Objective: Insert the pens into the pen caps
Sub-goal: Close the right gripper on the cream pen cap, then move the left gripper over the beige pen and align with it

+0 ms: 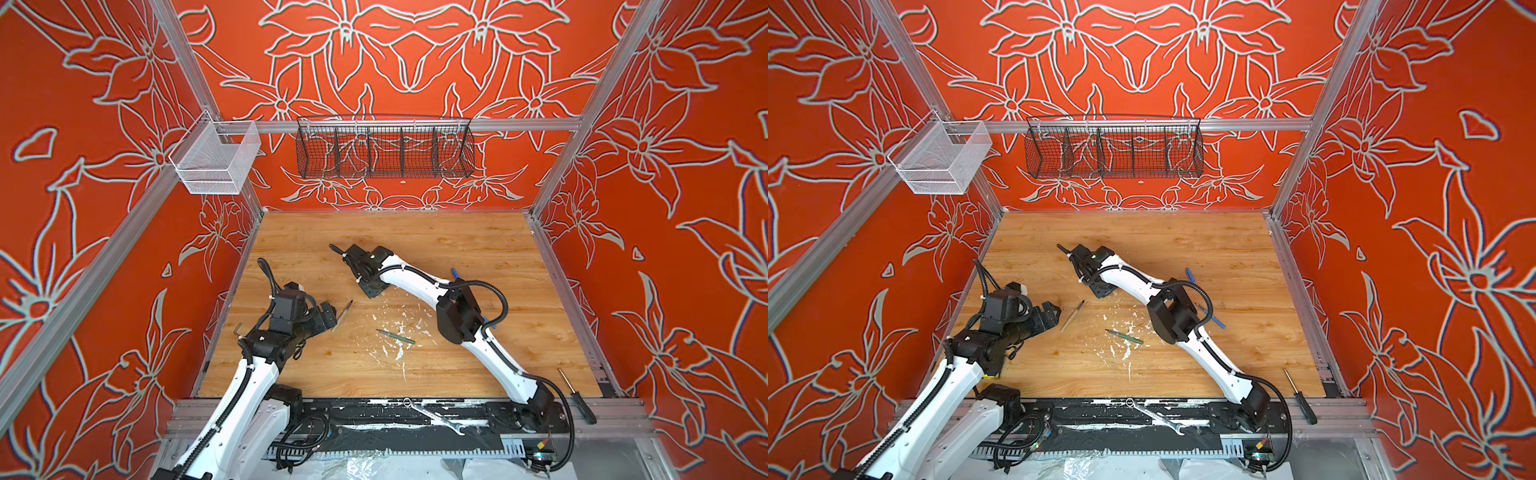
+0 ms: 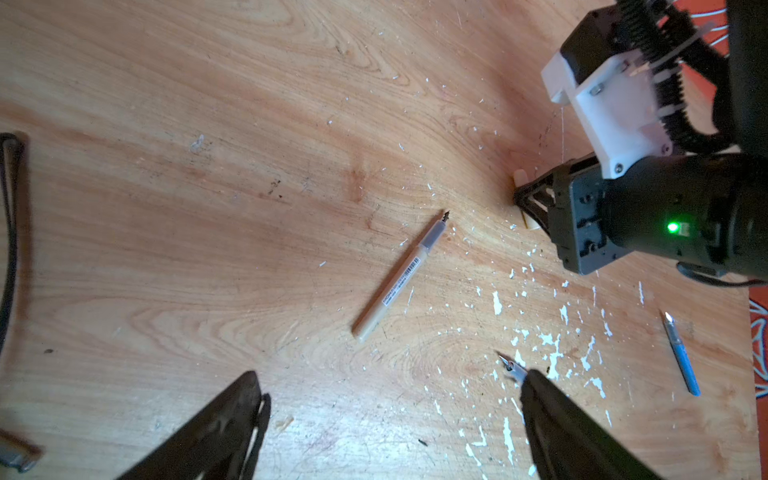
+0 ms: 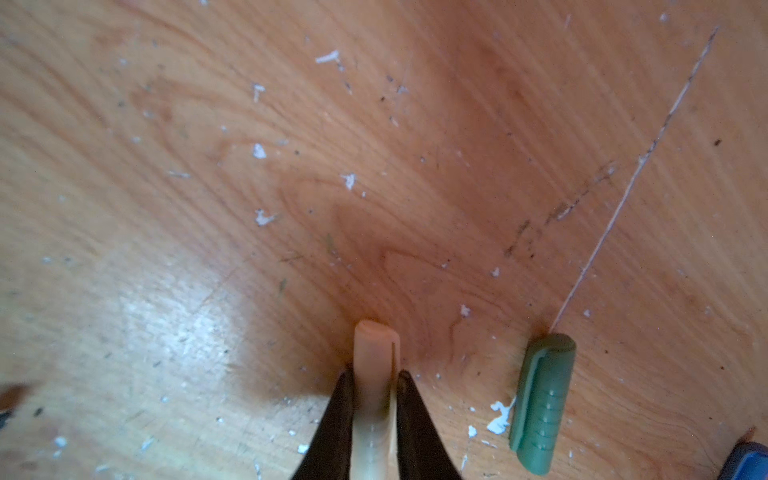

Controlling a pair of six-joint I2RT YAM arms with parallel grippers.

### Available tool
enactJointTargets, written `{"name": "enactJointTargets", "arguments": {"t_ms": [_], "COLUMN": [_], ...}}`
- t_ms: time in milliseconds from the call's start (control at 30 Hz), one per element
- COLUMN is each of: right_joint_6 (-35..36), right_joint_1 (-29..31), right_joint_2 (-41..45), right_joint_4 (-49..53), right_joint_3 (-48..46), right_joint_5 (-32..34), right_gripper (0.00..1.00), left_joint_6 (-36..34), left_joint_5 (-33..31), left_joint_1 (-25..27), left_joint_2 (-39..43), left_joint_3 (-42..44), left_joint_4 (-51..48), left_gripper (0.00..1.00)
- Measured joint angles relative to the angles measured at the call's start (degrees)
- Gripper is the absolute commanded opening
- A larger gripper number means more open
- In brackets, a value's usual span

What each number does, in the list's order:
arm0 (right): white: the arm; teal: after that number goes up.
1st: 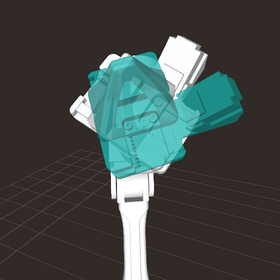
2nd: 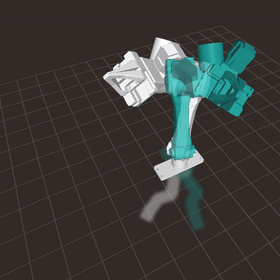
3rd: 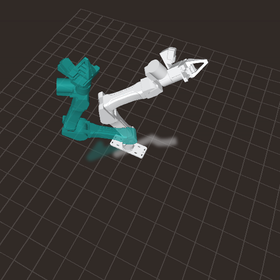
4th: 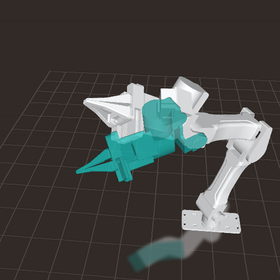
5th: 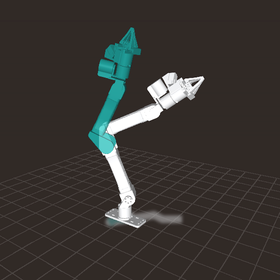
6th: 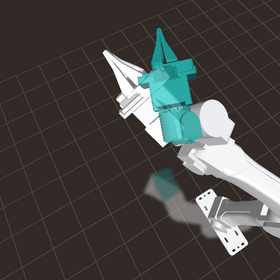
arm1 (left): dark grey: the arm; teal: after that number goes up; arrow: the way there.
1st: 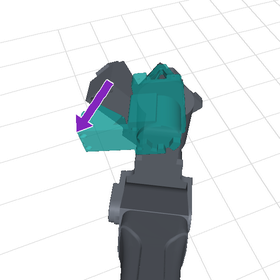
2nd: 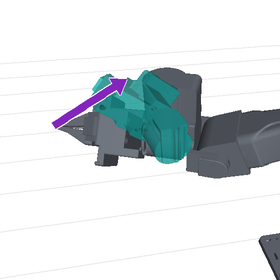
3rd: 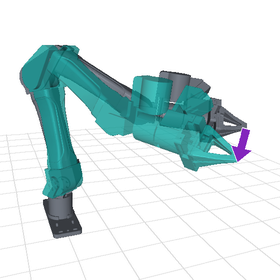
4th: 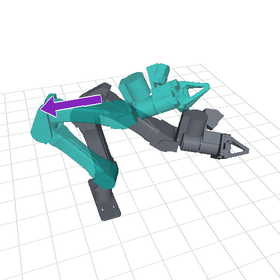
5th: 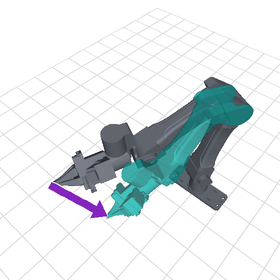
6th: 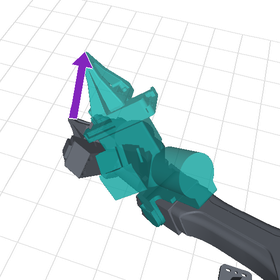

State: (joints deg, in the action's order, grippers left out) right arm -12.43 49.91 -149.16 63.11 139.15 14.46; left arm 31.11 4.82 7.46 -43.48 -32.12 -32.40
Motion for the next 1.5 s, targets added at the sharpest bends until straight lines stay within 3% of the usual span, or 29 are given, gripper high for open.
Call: {"name": "enactJointTargets", "arguments": {"t_ms": [500, 767, 1000, 1233, 1500], "right_joint_6": [2.4, 2.5, 0.9, -1.4, -2.7], "right_joint_1": [0.0, -1.2, -3.5, -5.7, -6.1], "right_joint_2": [0.4, 11.6, 22.3, 26.6, 30.6], "right_joint_4": [0.7, -5.9, -12.2, -17.5, -21.2], "right_joint_3": [-0.2, -16.3, -28.7, -39.1, -44.9], "right_joint_5": [-0.3, -5.3, -10.7, -16.5, -20.3], "right_gripper": [0.16, 0.16, 0.15, 0.15, 0.16], "left_joint_6": [-1.3, -3.1, -4.6, -5.8, -6.8], "left_joint_5": [5.1, 6.2, 4.5, 2.1, -0.5], "left_joint_1": [0.0, 2.0, 3.4, 6.8, 8.6], "left_joint_2": [-8.8, -21.5, -26.3, -34.6, -40.6], "left_joint_3": [0.0, -2.9, -6.5, -9.7, -14.1], "left_joint_4": [2.4, 2.2, 1.6, 0.2, -2.2], "left_gripper": [0.97, 0.98, 0.86, 0.80, 0.78]}}
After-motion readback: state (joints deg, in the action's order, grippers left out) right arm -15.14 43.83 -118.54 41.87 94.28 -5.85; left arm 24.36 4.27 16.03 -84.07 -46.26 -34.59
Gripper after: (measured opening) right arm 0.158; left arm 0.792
